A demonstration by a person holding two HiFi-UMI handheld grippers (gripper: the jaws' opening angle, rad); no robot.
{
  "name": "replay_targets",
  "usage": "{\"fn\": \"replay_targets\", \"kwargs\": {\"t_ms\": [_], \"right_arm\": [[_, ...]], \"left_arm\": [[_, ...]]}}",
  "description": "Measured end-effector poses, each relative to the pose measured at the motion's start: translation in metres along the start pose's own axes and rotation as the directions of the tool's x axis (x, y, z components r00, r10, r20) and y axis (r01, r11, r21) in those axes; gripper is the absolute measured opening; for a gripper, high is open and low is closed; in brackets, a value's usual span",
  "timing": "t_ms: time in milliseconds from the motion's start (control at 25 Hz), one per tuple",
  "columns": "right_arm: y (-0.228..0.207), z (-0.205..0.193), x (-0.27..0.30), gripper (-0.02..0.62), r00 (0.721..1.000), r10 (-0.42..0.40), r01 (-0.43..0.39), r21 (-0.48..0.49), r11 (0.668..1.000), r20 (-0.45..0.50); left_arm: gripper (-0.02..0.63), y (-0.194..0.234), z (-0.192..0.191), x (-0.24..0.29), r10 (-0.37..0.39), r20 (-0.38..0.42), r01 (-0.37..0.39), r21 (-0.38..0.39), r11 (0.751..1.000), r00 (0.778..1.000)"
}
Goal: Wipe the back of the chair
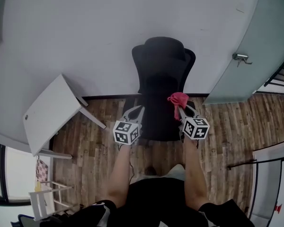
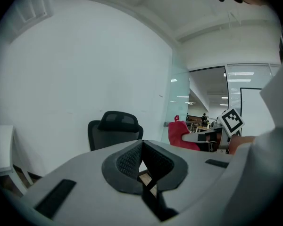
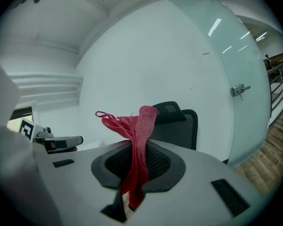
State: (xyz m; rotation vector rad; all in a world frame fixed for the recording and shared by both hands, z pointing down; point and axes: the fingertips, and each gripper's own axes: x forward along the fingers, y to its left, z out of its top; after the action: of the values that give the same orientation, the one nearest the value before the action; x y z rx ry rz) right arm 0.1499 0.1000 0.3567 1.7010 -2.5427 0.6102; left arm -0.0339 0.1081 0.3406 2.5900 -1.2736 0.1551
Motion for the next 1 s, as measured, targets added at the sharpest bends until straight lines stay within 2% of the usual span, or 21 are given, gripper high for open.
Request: {"fn": "replay_targets", "kwargs": {"t_ms": [240, 480, 720, 1000], "right_arm": [[-0.003, 0.009, -0.036, 0.071, 1.000, -0.003, 0.004, -0.094, 0.996, 0.007], [-0.027, 0.022, -0.075, 0.071, 1.000, 0.001, -0.001, -0.126, 0.992, 0.004], [-0.036, 0.020, -0.109, 0.072, 0.999, 0.046, -0.049, -0.185, 0.982, -0.022], [-0.059, 0.010, -0.147, 0.072, 0.997, 0.064, -0.071, -0.193, 0.979, -0.042]], "left_arm": [[0.025, -0.018, 0.017, -0.022, 0.069, 0.044, -0.069, 0.005, 0.998, 0.997], [0.025, -0.068, 0.039, -0.024, 0.068, 0.095, -0.071, 0.023, 0.997, 0.993], [0.025, -0.118, 0.031, -0.016, 0.072, 0.098, -0.073, 0.001, 0.997, 0.993], [0.025, -0.169, 0.018, -0.015, 0.074, 0.086, -0.075, 0.004, 0.997, 0.994]]}}
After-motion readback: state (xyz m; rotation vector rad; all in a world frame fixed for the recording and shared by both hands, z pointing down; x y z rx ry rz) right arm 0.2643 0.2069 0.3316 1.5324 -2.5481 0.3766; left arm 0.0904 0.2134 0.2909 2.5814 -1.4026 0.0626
